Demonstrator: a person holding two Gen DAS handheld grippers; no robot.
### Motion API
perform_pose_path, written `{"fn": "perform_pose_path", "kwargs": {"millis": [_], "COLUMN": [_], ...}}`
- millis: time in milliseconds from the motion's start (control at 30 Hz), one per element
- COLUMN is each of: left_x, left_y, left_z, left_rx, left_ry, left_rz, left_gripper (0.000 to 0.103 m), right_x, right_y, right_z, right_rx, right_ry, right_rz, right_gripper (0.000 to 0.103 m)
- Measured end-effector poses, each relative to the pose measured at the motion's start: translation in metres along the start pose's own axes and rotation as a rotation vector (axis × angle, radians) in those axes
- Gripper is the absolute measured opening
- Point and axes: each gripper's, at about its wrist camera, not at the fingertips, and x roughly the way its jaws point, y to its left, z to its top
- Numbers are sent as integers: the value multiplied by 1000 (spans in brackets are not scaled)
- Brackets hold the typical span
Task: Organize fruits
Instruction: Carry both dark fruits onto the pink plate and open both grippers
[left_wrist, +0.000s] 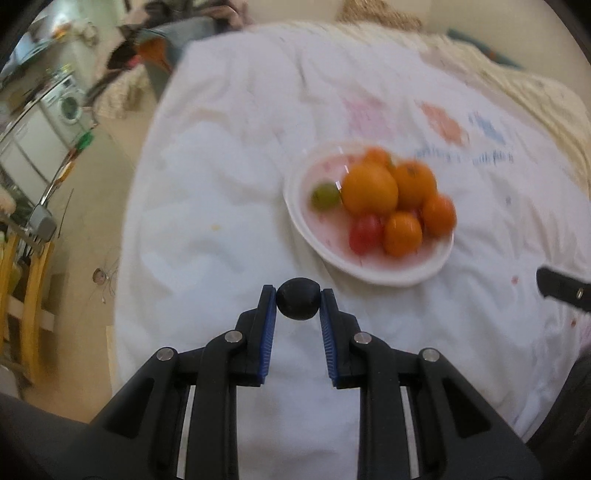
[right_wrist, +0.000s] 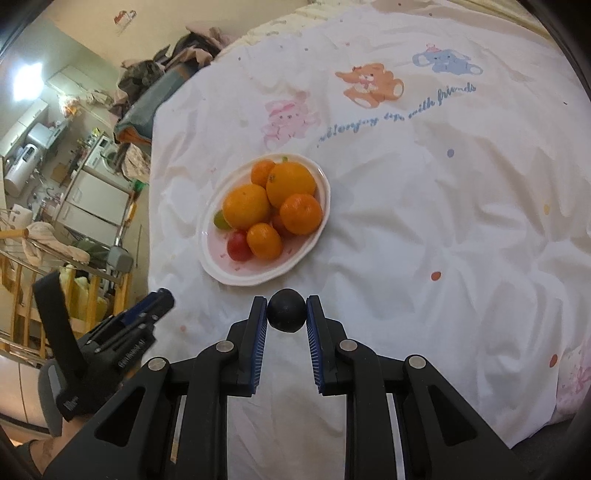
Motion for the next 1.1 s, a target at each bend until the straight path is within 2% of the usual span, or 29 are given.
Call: {"fn": "perform_pose_path", "kwargs": {"millis": [267, 533, 667, 800, 933, 1100], "left_x": [-37, -44, -41, -28, -16, 14], "left_y": [11, 16, 22, 28, 22, 0], "left_z": [29, 55, 70, 84, 94, 91], "left_rx": [-34, -34, -53, -76, -54, 1], "left_ry": [-93, -123, -131, -94, -75, 19], "left_rz": [-24, -32, -32, -36, -48, -105], "left_gripper": [20, 20, 20, 20, 20, 20], "right_x": [-30, -29, -21, -13, 12, 42], "right_y": [13, 17, 19, 18, 13, 9], "right_z": [16, 47, 69, 91, 104, 106], "right_rx": [-59, -91, -120, -129, -109, -78], "right_ry": [-144, -178, -170, -167, -101, -7], "right_rz": [21, 35, 24, 41, 71, 121], "right_gripper": [23, 23, 23, 23, 23, 23]}}
